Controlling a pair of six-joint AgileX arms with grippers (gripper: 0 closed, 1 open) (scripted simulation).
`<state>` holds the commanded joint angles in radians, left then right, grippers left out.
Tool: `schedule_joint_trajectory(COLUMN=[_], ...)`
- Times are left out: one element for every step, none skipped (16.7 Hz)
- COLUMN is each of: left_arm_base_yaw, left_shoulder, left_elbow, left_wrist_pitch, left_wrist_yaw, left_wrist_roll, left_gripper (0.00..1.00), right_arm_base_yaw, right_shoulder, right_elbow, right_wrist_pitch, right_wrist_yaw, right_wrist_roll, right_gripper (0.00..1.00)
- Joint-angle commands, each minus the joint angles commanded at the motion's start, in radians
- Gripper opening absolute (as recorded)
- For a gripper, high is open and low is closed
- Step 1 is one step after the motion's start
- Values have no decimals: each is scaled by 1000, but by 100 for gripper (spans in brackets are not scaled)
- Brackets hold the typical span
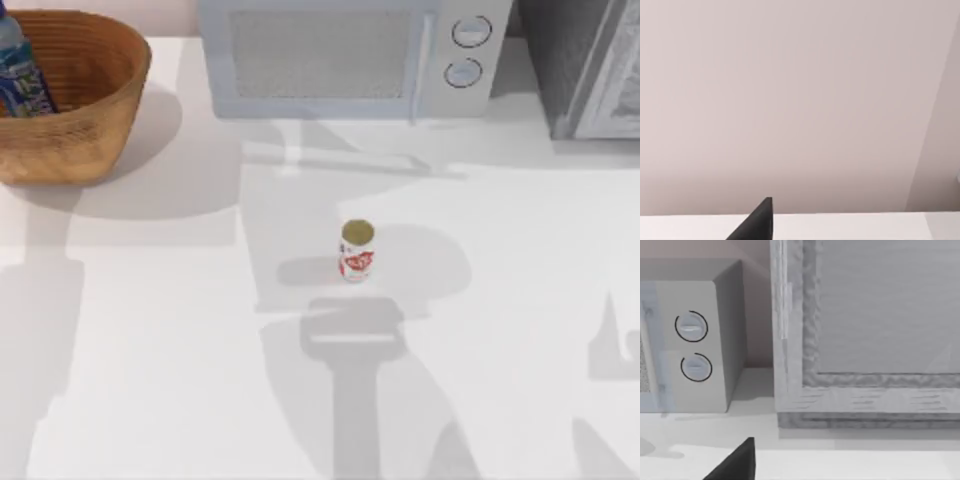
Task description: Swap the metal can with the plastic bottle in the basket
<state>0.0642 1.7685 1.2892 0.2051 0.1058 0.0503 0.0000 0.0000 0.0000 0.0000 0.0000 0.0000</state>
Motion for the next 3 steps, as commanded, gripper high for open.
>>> schedule_joint_trajectory(left_arm_base_yaw=[0,0,0], left_shoulder=[0,0,0], left_elbow=[0,0,0], left_wrist_pitch=[0,0,0], left_wrist_yaw=[0,0,0], left_wrist_roll=[0,0,0], left_gripper=[100,100,100], right_arm_base_yaw=[0,0,0], right_shoulder=[0,0,0], right_elbow=[0,0,0], right_wrist_pitch=[0,0,0], right_wrist_yaw=[0,0,0], right_wrist_roll=[0,0,0], right_gripper=[100,100,100])
